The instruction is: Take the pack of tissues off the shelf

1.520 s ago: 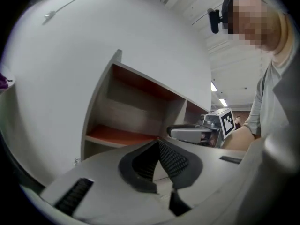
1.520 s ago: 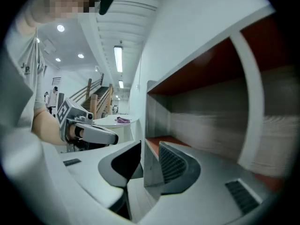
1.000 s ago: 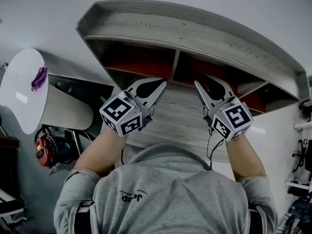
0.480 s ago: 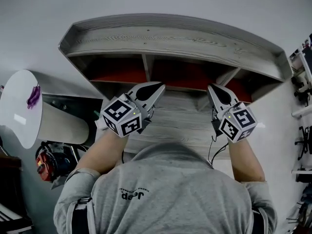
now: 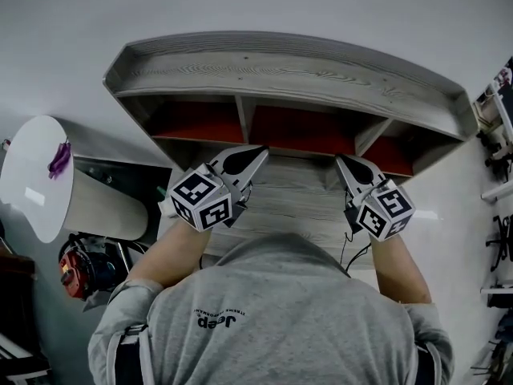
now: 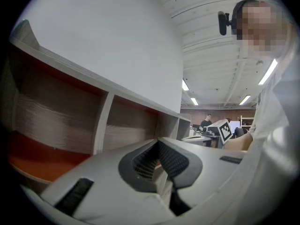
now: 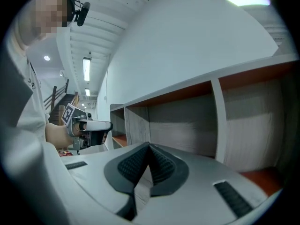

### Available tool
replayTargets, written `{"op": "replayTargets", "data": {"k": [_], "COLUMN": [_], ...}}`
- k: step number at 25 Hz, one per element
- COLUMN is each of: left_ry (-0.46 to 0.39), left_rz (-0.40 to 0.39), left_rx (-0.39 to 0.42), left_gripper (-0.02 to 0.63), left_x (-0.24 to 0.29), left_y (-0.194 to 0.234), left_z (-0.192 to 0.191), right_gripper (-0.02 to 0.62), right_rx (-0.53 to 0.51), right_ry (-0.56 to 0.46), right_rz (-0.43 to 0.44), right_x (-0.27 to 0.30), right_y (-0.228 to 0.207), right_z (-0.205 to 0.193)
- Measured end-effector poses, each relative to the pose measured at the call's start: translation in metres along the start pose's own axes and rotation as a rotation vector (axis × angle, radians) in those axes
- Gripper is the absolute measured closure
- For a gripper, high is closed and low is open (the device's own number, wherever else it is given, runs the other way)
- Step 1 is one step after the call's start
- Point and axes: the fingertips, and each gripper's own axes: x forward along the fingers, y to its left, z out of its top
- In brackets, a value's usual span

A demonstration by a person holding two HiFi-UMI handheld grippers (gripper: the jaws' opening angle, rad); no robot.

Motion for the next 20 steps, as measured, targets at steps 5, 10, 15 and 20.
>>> {"op": "replayTargets", "data": {"k": [5,10,15,20], "left_ry": [0.003,0.004,0.002,0.002], "left_rz": [0.005,0.01,0.014,0.01], "left_rx": [-0.001,0.002,0.0,0.002], "left_gripper": [0.578,0.578,0.578,0.577], "left_x": [-0.003,-0.006,-0.007,-0.007], "left_y": [0.002,0.005,0.007,0.007], "left_z": [-0.002,-0.003,-0.003,-0.002], "right_gripper": [0.592,0.594,0.592,0.592], "right_rx": [-0.009,-0.01,-0.015,-0.02], "right_ry": [0.007,0.004,0.009,0.011], "right_rz": [0.017,0.022,0.027,0.026], "right_x": [0.007,0.011,0.013,0.014], "right_y": [0.006,0.006,0.007,0.009], "right_z": [0.001,0.001,0.002,0.003]}}
